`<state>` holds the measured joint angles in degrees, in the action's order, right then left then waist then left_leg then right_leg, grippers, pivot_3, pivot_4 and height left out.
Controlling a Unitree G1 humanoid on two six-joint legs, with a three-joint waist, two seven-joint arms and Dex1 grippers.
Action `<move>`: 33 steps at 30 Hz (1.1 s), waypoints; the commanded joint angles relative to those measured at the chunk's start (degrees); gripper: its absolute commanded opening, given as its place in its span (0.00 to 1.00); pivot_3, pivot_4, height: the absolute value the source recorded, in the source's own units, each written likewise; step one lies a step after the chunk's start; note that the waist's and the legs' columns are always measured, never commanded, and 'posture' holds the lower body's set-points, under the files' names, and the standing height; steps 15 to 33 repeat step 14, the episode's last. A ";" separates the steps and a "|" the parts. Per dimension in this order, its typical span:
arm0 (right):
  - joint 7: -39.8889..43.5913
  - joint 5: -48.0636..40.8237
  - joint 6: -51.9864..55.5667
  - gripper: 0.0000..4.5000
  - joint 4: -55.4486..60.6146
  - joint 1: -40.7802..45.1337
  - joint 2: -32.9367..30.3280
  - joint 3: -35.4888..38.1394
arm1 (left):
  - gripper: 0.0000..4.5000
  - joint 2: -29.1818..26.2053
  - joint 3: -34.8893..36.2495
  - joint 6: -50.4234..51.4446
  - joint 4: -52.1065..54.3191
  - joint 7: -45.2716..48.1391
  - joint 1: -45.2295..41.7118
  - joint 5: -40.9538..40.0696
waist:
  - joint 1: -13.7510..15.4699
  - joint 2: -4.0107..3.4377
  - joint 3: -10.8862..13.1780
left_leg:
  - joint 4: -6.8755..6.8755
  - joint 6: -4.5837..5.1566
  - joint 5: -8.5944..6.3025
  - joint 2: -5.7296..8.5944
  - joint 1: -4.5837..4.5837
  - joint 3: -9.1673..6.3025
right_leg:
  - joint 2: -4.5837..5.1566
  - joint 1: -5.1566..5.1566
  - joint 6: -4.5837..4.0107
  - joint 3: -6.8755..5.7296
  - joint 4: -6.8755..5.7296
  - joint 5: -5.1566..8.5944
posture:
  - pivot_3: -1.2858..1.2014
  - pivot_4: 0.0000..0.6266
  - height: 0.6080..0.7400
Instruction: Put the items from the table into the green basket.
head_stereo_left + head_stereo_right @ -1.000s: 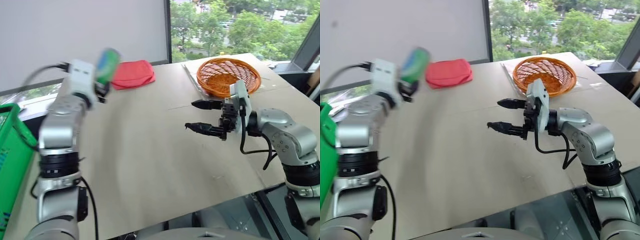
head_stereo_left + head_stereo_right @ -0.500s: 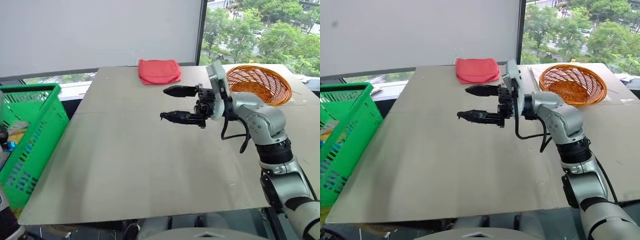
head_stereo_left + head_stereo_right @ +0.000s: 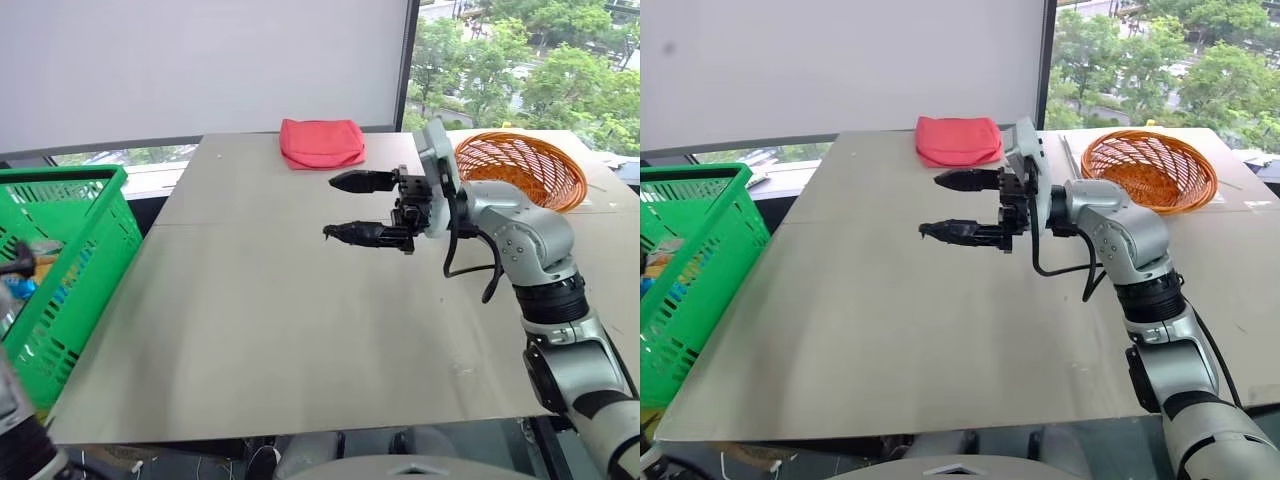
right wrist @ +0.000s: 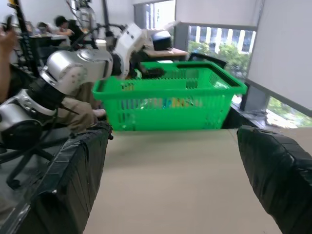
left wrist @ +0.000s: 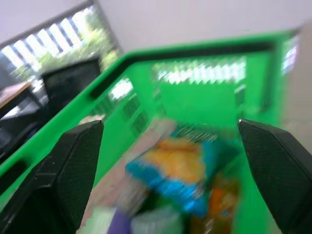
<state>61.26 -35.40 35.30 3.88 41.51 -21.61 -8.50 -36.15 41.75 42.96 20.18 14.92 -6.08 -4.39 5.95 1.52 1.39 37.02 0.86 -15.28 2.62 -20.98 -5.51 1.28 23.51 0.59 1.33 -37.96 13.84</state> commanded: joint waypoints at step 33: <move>-4.06 16.74 -26.01 1.00 -16.72 -25.05 -9.92 7.51 | 1.00 17.83 -34.95 -22.03 5.05 8.23 23.76 -4.04 | -2.67 -0.55 0.17 | 0.13 0.43 -0.22 -0.82 0.37 1.17 | -0.63 -0.04 -0.18 0.45 0.03 -0.07 | 0.53 0.00 1.00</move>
